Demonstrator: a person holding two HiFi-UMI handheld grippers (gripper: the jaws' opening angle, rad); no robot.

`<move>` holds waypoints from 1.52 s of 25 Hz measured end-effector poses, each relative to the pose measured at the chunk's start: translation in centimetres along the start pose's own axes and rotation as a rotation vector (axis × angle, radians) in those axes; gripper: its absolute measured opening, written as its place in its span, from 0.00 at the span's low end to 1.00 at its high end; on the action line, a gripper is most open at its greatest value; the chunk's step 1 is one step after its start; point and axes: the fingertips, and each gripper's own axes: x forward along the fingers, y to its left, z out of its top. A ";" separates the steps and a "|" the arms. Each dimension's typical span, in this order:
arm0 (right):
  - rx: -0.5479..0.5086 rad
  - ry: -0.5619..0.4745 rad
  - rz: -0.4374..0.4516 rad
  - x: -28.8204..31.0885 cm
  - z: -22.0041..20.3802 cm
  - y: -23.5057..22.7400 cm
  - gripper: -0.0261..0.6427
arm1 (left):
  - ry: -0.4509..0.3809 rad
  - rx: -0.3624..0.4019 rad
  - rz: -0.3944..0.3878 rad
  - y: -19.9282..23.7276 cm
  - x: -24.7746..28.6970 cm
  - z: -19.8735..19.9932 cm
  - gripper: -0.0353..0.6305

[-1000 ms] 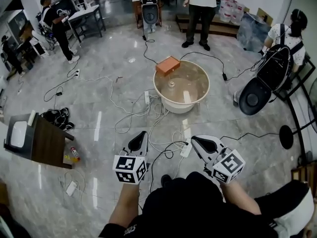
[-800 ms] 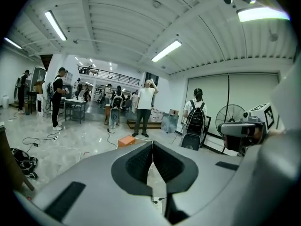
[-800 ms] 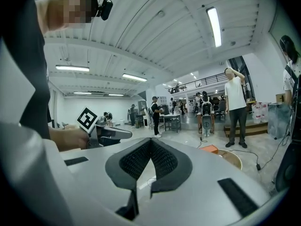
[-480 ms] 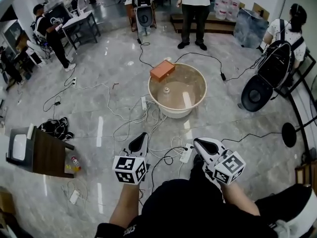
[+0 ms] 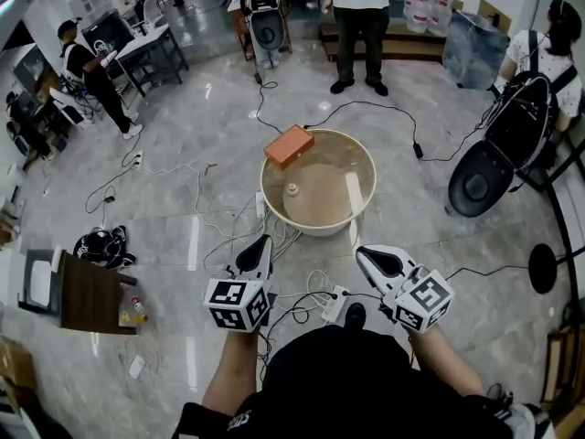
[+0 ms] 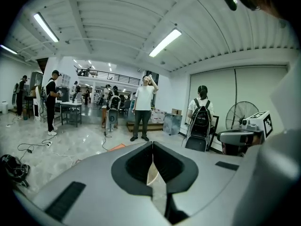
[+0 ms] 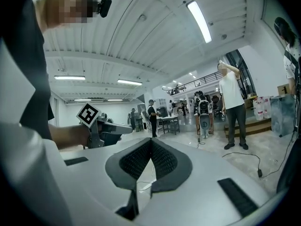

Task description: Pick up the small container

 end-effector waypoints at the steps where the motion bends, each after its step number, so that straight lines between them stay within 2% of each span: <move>1: -0.006 -0.001 0.007 -0.2 0.5 -1.6 0.06 | -0.001 0.002 0.004 -0.7 1.3 0.6 0.08; 5: 0.003 0.010 0.045 -1.4 1.5 -6.9 0.06 | 0.015 -0.010 0.037 -3.0 5.7 1.7 0.08; 9: 0.022 0.043 0.067 -1.6 0.7 -11.2 0.06 | 0.035 -0.018 0.060 -4.3 8.9 1.8 0.08; 14: 0.052 0.043 0.095 -1.0 0.0 -13.2 0.06 | 0.055 -0.016 0.095 -4.0 10.4 1.4 0.08; 21: 0.051 0.042 0.119 -0.5 -0.2 -13.4 0.06 | 0.051 0.000 0.090 -4.3 12.1 1.5 0.08; 31: 0.089 0.084 0.064 3.3 -0.7 -15.4 0.06 | 0.075 0.007 0.039 -0.8 16.2 1.7 0.08; 38: 0.071 0.116 0.098 11.5 0.1 -15.5 0.06 | 0.088 -0.012 0.027 5.2 17.9 1.6 0.08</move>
